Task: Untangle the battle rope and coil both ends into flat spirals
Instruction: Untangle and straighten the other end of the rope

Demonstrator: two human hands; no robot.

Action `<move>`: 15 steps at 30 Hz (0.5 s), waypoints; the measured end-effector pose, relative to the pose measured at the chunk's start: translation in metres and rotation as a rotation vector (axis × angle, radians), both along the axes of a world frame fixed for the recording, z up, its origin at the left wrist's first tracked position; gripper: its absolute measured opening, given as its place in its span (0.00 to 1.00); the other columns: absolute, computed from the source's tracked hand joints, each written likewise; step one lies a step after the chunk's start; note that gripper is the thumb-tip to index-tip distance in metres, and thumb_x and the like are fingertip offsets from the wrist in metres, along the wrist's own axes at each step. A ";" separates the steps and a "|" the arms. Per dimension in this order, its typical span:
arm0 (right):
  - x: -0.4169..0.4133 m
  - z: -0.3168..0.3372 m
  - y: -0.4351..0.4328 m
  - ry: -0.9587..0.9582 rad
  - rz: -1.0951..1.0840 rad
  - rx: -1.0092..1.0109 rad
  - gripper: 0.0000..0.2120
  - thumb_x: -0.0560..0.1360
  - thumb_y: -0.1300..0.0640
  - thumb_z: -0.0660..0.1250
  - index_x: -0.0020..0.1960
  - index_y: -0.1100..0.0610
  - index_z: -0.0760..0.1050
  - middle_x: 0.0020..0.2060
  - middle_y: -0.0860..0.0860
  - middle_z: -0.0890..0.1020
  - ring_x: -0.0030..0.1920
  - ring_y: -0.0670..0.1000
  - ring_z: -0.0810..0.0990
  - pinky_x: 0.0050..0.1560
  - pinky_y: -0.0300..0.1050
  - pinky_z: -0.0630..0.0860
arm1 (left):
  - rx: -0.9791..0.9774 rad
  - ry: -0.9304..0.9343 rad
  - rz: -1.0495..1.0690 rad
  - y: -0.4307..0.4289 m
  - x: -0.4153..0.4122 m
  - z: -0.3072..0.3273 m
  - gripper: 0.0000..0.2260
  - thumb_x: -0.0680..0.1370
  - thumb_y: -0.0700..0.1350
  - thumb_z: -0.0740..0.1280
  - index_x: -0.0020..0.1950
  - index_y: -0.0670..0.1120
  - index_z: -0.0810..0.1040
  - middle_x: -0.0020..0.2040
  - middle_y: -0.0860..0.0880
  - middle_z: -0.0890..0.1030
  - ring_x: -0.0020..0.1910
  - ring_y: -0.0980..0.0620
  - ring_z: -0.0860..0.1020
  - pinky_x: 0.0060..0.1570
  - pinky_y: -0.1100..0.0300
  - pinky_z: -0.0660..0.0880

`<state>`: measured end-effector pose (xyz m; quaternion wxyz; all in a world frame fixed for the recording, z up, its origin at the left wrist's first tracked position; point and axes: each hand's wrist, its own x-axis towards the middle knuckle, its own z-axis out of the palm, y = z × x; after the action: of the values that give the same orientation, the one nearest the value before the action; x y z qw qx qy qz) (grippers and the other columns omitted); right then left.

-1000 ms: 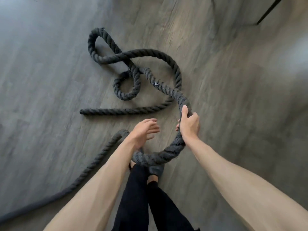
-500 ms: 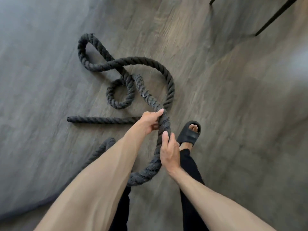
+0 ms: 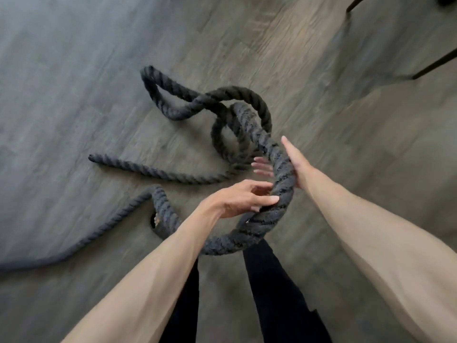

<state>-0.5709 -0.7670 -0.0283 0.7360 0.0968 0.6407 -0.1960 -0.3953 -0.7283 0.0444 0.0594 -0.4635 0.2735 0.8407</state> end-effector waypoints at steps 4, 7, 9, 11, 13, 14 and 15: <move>-0.025 0.000 -0.033 0.036 0.207 -0.026 0.29 0.79 0.36 0.63 0.47 0.65 0.77 0.33 0.56 0.82 0.28 0.51 0.81 0.30 0.41 0.80 | -0.032 0.055 -0.191 -0.001 -0.011 -0.007 0.30 0.77 0.49 0.72 0.76 0.49 0.66 0.70 0.50 0.72 0.63 0.57 0.74 0.53 0.67 0.75; -0.031 -0.005 -0.029 0.425 0.318 -0.121 0.23 0.78 0.43 0.69 0.40 0.64 0.76 0.25 0.54 0.78 0.22 0.52 0.76 0.26 0.43 0.76 | 0.011 0.055 -0.203 -0.012 -0.017 -0.010 0.25 0.77 0.45 0.71 0.74 0.47 0.69 0.67 0.44 0.76 0.59 0.51 0.78 0.58 0.60 0.75; -0.027 -0.001 -0.014 0.758 0.467 -0.272 0.25 0.78 0.42 0.67 0.40 0.65 0.78 0.28 0.56 0.82 0.26 0.56 0.81 0.34 0.51 0.80 | 0.029 -0.022 -0.026 -0.022 -0.023 -0.015 0.20 0.80 0.41 0.66 0.72 0.45 0.72 0.64 0.41 0.79 0.60 0.46 0.79 0.62 0.54 0.74; -0.021 0.008 0.012 0.936 0.608 -0.347 0.26 0.78 0.40 0.65 0.49 0.65 0.78 0.40 0.61 0.85 0.41 0.61 0.85 0.46 0.56 0.81 | 0.022 -0.200 0.244 -0.042 -0.030 -0.020 0.16 0.82 0.42 0.62 0.70 0.44 0.72 0.62 0.40 0.80 0.62 0.43 0.78 0.64 0.51 0.73; -0.017 0.019 0.040 1.019 0.691 -0.421 0.24 0.79 0.40 0.65 0.54 0.63 0.75 0.45 0.63 0.84 0.48 0.64 0.83 0.47 0.55 0.78 | 0.020 -0.346 0.405 -0.068 -0.042 -0.026 0.13 0.82 0.47 0.61 0.65 0.45 0.73 0.60 0.40 0.80 0.60 0.41 0.79 0.62 0.49 0.73; -0.015 0.024 0.054 1.028 0.731 -0.464 0.24 0.79 0.40 0.65 0.55 0.62 0.74 0.44 0.62 0.84 0.48 0.64 0.83 0.44 0.54 0.77 | 0.036 -0.369 0.429 -0.081 -0.050 -0.027 0.12 0.82 0.50 0.62 0.61 0.45 0.72 0.58 0.40 0.79 0.58 0.41 0.79 0.60 0.49 0.74; -0.014 0.030 0.066 1.018 0.781 -0.516 0.24 0.79 0.40 0.65 0.57 0.62 0.73 0.43 0.62 0.84 0.47 0.64 0.83 0.42 0.54 0.76 | 0.065 -0.366 0.442 -0.094 -0.058 -0.026 0.13 0.81 0.52 0.62 0.60 0.45 0.72 0.55 0.40 0.79 0.55 0.41 0.79 0.58 0.49 0.74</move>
<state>-0.5850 -0.7014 0.0014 0.3596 -0.4233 0.8273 -0.0838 -0.4530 -0.8221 0.0184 -0.0623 -0.6537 0.1237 0.7440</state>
